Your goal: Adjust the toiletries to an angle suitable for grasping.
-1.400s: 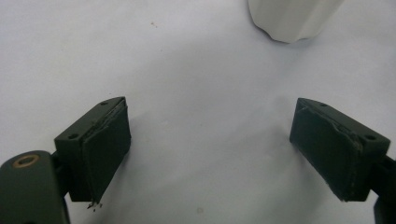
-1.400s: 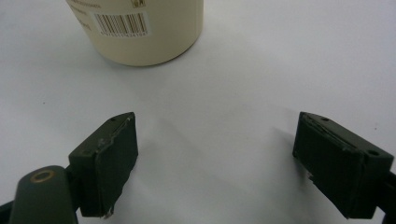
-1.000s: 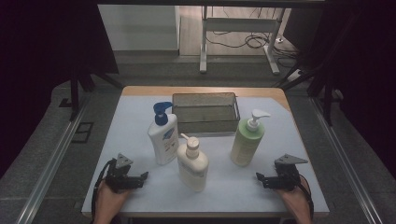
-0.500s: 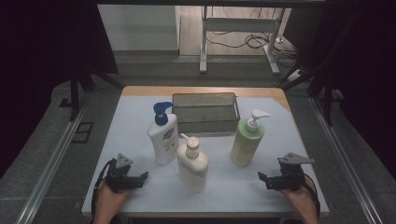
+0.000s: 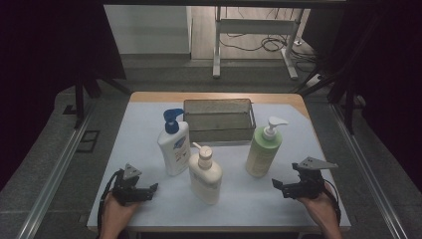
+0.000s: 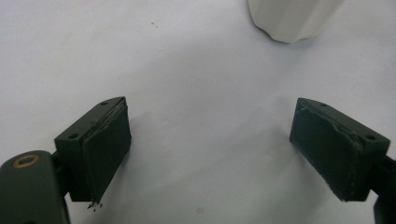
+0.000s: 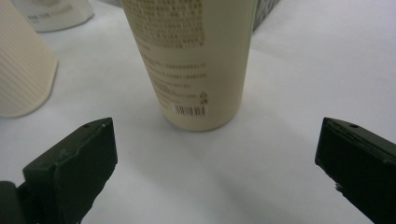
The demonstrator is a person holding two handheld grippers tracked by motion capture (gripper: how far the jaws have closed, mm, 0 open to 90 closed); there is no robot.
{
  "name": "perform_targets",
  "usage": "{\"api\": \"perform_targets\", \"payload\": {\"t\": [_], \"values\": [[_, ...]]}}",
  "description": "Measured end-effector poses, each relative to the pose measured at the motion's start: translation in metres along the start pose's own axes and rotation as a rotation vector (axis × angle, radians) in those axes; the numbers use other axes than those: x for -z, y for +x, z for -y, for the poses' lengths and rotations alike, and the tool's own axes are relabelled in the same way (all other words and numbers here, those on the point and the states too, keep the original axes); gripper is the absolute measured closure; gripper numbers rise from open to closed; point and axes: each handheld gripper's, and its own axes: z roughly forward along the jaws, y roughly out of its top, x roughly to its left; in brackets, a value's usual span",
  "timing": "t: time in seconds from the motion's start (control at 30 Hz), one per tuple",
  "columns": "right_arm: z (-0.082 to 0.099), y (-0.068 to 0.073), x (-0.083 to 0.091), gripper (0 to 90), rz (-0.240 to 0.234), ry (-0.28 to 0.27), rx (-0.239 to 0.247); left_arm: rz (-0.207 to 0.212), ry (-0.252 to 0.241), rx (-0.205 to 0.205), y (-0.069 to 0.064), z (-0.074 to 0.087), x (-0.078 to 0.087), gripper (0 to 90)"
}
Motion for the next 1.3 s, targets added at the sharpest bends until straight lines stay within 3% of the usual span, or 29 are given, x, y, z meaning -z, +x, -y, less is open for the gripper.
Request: {"api": "perform_targets", "payload": {"t": [0.37,0.77,0.83,0.93,1.3], "values": [[-0.020,0.004,-0.007,0.0,-0.043,-0.019,-0.010,0.000,0.000,0.001,0.000,0.000,0.000,12.2],[-0.039,0.010,-0.015,0.0,-0.054,-0.036,-0.017,0.000,0.000,0.002,0.000,0.000,0.000,12.2],[-0.046,0.010,-0.018,0.0,-0.084,-0.035,-0.036,0.000,0.000,0.002,0.000,0.000,0.000,12.2],[-0.053,0.010,-0.020,0.0,-0.090,-0.050,-0.041,0.000,0.000,0.002,0.000,0.000,0.000,12.2],[-0.070,0.018,-0.028,0.0,-0.034,-0.081,0.036,0.000,0.000,0.002,0.000,0.000,0.000,12.2]]}}
